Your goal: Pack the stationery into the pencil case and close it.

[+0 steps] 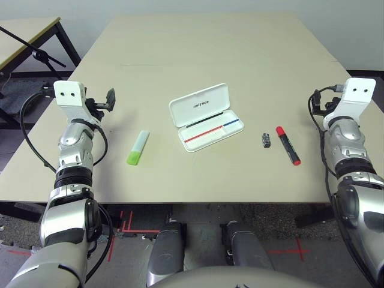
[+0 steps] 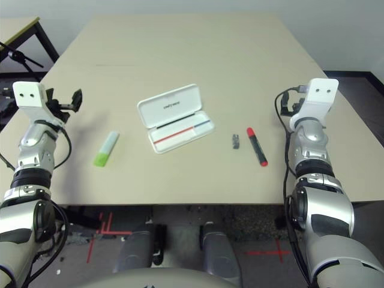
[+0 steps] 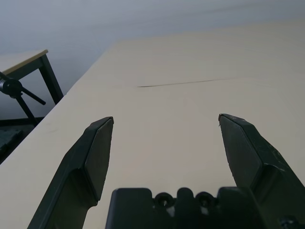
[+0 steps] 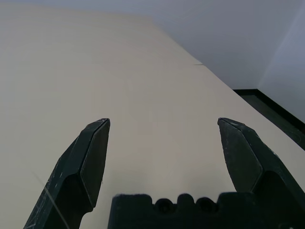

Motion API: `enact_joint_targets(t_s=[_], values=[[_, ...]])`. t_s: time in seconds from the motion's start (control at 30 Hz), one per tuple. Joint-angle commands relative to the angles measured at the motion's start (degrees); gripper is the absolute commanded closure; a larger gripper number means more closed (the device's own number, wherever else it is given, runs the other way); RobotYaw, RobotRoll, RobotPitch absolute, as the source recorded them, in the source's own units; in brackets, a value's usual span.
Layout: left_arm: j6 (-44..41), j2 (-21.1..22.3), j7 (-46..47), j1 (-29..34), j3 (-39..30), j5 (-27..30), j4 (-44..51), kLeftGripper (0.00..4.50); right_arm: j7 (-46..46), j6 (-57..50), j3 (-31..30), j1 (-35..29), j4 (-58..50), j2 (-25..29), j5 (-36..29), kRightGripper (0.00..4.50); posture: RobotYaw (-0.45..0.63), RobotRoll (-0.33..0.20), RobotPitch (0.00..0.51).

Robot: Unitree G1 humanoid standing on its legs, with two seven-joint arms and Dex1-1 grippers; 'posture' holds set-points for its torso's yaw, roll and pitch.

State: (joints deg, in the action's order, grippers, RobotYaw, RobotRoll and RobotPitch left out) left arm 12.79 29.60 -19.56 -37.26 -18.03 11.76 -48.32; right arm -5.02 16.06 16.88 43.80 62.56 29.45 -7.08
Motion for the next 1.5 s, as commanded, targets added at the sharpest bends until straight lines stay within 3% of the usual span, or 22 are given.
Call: enact_joint_targets(t_s=[0.03, 0.43, 0.63, 0.93, 1.2, 1.33, 1.5], values=[[0.06, 0.47, -0.19, 0.51, -0.12, -0.08, -0.24, 0.06, 0.23, 0.48, 0.53, 0.37, 0.77, 0.03, -0.30, 0.00, 0.05, 0.000, 0.085], [-0.47, -0.52, -0.33, 2.50, 0.01, 0.29, 1.97, 0.06, -4.43, -0.47, -0.36, -0.12, -0.56, 1.72, -0.12, 0.00, 0.05, 0.000, 0.109], [-1.05, -0.87, -0.50, 3.53, 0.20, 0.45, 3.58, 0.06, -22.18, -4.03, -3.48, -1.55, -5.92, 4.52, -0.67, 0.00, 0.05, 0.000, 0.124], [-1.30, -1.01, -0.99, 3.80, 0.16, 0.65, 4.54, 0.06, -49.39, -11.40, -11.73, -6.69, -18.85, 11.72, -0.34, 0.00, 0.05, 0.000, 0.093], [-2.52, -1.24, -2.07, 5.76, 0.24, 1.24, 8.15, 0.06, -60.34, -15.77, -16.87, -8.77, -23.98, 14.63, 0.49, 0.00, 0.07, 0.000, 0.076], [-6.18, -2.14, -5.05, 9.67, 1.54, 2.79, 16.39, 0.06, -60.83, -15.40, -17.66, -8.51, -23.70, 14.32, 1.38, 0.00, 0.09, 0.000, 0.078], [-18.10, -1.93, -13.42, 21.56, 7.42, 8.02, 40.47, 0.06, -60.65, -14.12, -18.17, -7.87, -21.62, 13.71, 2.43, 0.00, 0.10, 0.000, 0.082]])
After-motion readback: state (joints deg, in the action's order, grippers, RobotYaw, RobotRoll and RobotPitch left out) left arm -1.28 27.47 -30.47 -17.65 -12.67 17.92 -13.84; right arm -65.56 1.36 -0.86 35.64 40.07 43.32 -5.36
